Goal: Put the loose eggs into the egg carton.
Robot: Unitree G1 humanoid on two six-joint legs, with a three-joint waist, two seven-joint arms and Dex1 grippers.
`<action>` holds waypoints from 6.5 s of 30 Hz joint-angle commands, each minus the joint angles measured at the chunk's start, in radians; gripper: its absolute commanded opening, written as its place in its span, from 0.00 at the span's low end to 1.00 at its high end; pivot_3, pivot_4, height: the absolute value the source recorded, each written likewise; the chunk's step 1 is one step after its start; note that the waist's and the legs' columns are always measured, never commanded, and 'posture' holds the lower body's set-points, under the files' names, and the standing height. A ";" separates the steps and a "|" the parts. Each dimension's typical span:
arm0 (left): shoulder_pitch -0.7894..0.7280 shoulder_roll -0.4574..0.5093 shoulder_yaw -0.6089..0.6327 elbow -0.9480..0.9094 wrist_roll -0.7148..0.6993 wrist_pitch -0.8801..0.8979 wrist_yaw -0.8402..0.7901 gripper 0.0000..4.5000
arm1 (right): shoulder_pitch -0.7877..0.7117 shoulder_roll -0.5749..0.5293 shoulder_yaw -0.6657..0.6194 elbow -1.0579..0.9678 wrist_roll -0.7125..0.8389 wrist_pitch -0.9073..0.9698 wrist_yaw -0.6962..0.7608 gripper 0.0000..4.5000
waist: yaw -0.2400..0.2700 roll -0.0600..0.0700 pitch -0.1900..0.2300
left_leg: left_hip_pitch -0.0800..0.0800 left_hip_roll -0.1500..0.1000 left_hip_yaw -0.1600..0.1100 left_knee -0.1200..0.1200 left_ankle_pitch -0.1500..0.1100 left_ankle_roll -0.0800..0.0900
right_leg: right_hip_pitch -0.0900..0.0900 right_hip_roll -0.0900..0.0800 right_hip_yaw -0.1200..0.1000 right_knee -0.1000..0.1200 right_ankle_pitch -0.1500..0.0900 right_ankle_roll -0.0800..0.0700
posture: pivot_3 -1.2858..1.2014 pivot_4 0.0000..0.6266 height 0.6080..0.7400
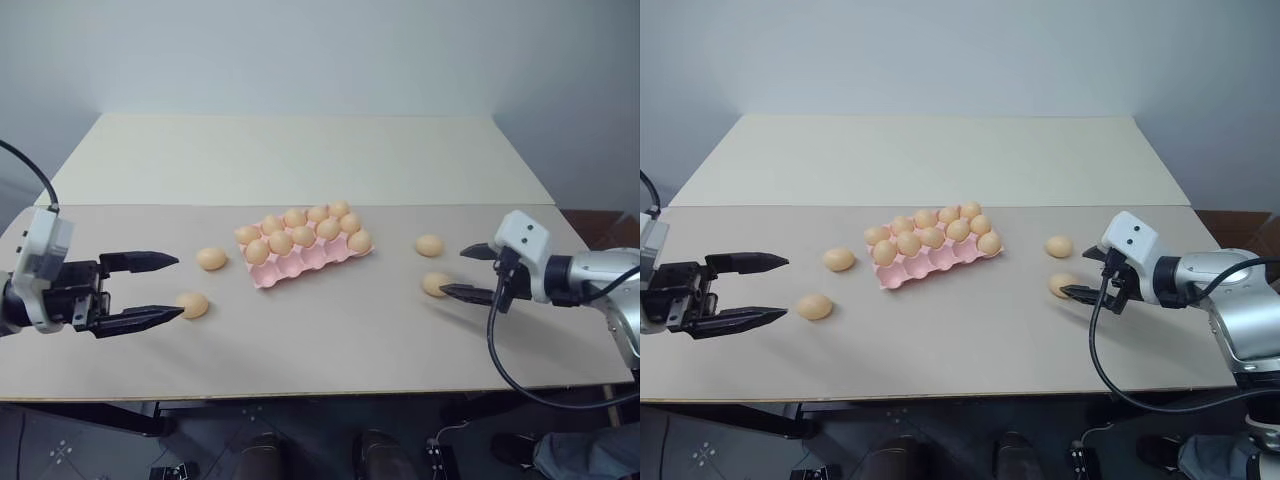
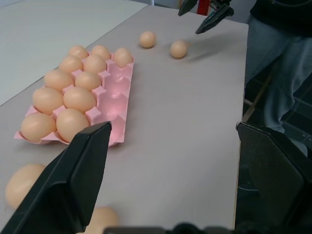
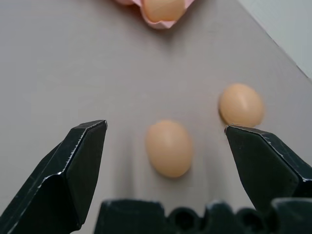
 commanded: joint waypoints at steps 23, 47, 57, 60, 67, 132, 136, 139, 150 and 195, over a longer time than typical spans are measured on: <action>0.071 0.016 0.106 -0.072 -0.026 0.015 0.014 1.00 | -0.178 0.192 0.188 0.409 -0.288 -0.234 -0.004 0.48 | -0.005 0.000 0.000 | 0.000 0.000 0.001 0.000 0.000 0.000 | 0.000 0.000 0.000 0.000 0.000 0.000 | 0.52 0.24 1.00; 0.056 -0.054 0.239 -0.090 -0.157 0.095 0.182 1.00 | -0.472 0.626 0.329 0.264 -0.318 0.033 -0.235 0.44 | -0.004 0.002 0.001 | 0.000 -0.001 -0.001 0.000 0.001 -0.002 | -0.002 -0.001 0.000 0.007 0.000 -0.001 | 0.52 0.24 1.00; 0.063 -0.048 0.234 -0.096 -0.159 0.094 0.171 1.00 | -0.495 0.675 0.332 0.351 -0.375 0.028 -0.337 0.44 | -0.012 0.002 0.001 | 0.000 0.000 -0.001 -0.001 0.002 -0.003 | -0.003 0.000 -0.001 0.007 0.000 -0.001 | 0.52 0.24 1.00; 0.074 -0.047 0.240 -0.101 -0.158 0.095 0.165 1.00 | -0.499 0.682 0.330 0.354 -0.370 0.034 -0.334 0.57 | -0.013 0.002 0.001 | 0.000 0.000 -0.001 -0.001 0.002 -0.003 | -0.003 0.000 0.000 0.007 0.000 -0.001 | 0.52 0.24 1.00; 0.089 -0.045 0.242 -0.112 -0.163 0.096 0.158 1.00 | -0.491 0.660 0.270 0.237 -0.346 0.094 -0.349 1.00 | -0.012 0.002 0.001 | 0.000 0.000 -0.002 -0.001 0.002 -0.003 | -0.003 0.000 0.000 0.007 0.000 -0.001 | 0.52 0.24 1.00; 0.182 -0.064 0.206 -0.133 -0.091 0.021 0.099 1.00 | -0.489 0.441 0.147 0.884 -0.386 -0.300 -0.354 0.92 | -0.011 0.003 0.001 | -0.001 0.000 0.000 -0.002 0.001 -0.002 | -0.001 0.000 0.000 -0.001 0.000 -0.001 | 0.52 0.24 1.00; 0.184 -0.055 0.218 -0.134 -0.095 0.028 0.095 1.00 | -0.485 0.440 0.139 0.860 -0.378 -0.265 -0.338 0.64 | -0.012 0.003 0.001 | -0.001 0.000 0.000 -0.002 0.001 -0.002 | -0.001 0.000 0.000 -0.001 0.000 -0.001 | 0.52 0.24 1.00; 0.186 -0.055 0.225 -0.138 -0.097 0.034 0.095 1.00 | -0.466 0.433 0.133 0.783 -0.373 -0.221 -0.333 0.52 | -0.011 0.003 0.002 | -0.001 0.000 0.000 -0.002 0.001 -0.002 | -0.001 -0.001 0.000 -0.001 0.000 -0.001 | 0.52 0.24 1.00; 0.209 -0.052 0.325 -0.117 -0.143 0.095 0.126 1.00 | -0.377 0.534 0.162 0.044 -0.219 0.157 -0.297 0.52 | -0.015 0.004 0.002 | -0.001 0.002 -0.001 -0.003 0.001 -0.002 | -0.003 0.001 -0.001 0.000 0.000 -0.001 | 0.52 0.24 1.00; 0.263 -0.097 0.277 -0.136 -0.082 0.040 0.115 1.00 | 0.096 0.154 -0.254 -0.353 0.043 0.128 -0.008 0.99 | -0.007 0.003 0.002 | -0.001 0.001 -0.001 -0.003 0.001 -0.001 | -0.001 0.000 -0.001 -0.002 0.000 -0.001 | 0.52 0.24 1.00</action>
